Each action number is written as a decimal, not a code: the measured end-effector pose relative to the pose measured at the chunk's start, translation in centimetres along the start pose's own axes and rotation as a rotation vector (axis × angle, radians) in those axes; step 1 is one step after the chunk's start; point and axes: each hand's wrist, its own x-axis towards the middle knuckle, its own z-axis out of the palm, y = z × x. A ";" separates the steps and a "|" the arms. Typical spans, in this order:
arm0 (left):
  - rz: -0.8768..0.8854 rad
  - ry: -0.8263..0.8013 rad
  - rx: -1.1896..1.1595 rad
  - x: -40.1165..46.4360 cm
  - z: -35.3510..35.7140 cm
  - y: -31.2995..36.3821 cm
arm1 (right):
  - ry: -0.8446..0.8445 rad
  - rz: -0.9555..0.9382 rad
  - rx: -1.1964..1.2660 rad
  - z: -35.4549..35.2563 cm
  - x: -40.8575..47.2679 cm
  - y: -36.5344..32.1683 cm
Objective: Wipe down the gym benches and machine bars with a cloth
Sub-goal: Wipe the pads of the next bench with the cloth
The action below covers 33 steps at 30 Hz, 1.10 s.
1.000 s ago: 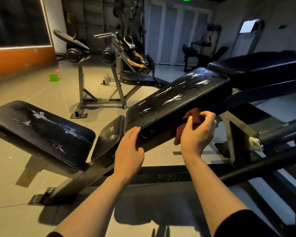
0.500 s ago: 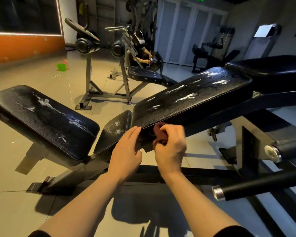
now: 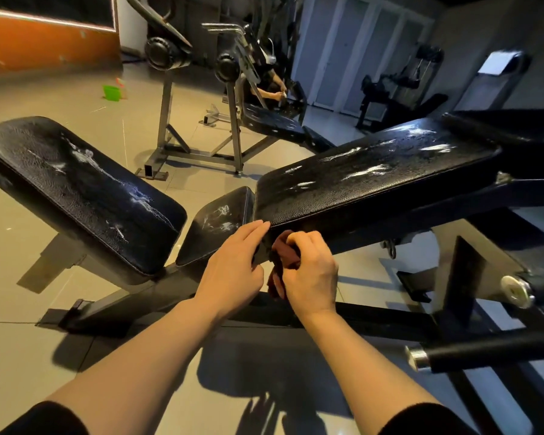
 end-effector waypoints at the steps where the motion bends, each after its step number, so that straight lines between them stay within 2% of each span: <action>1: -0.003 -0.003 -0.008 0.1 0.0 0.0 | 0.020 0.017 0.000 -0.6 0.2 0.1; 5: 0.009 0.011 -0.011 0.5 -0.3 -0.2 | 0.386 0.139 0.018 -2.8 1.8 0.6; 7: 0.014 0.005 -0.012 0.6 -0.4 -0.4 | 0.431 0.165 0.030 -2.5 2.0 0.7; 13: 0.042 -0.019 -0.017 0.5 -0.7 -0.9 | 0.135 -0.081 0.005 1.4 -0.4 -1.0; 15: 0.044 -0.030 -0.023 0.5 -0.7 -0.9 | 0.084 -0.146 -0.001 1.8 -0.9 -1.3; 20: 0.028 -0.035 -0.021 0.6 -0.8 -1.3 | 0.320 -0.286 -0.089 -0.2 1.2 -0.8; 22: -0.006 -0.036 -0.018 0.6 -0.8 -1.6 | 0.317 -0.324 -0.179 -0.4 1.6 0.2; 27: 0.011 0.009 0.024 0.7 -0.7 -1.8 | 0.167 -0.329 -0.220 0.9 0.2 1.4; 31: 0.008 0.030 0.025 0.7 -0.6 -1.5 | -0.143 -0.371 -0.251 0.6 -1.3 2.0; 33: 0.006 0.031 0.030 0.6 -0.6 -1.5 | -0.134 -0.387 -0.231 0.0 -1.1 1.5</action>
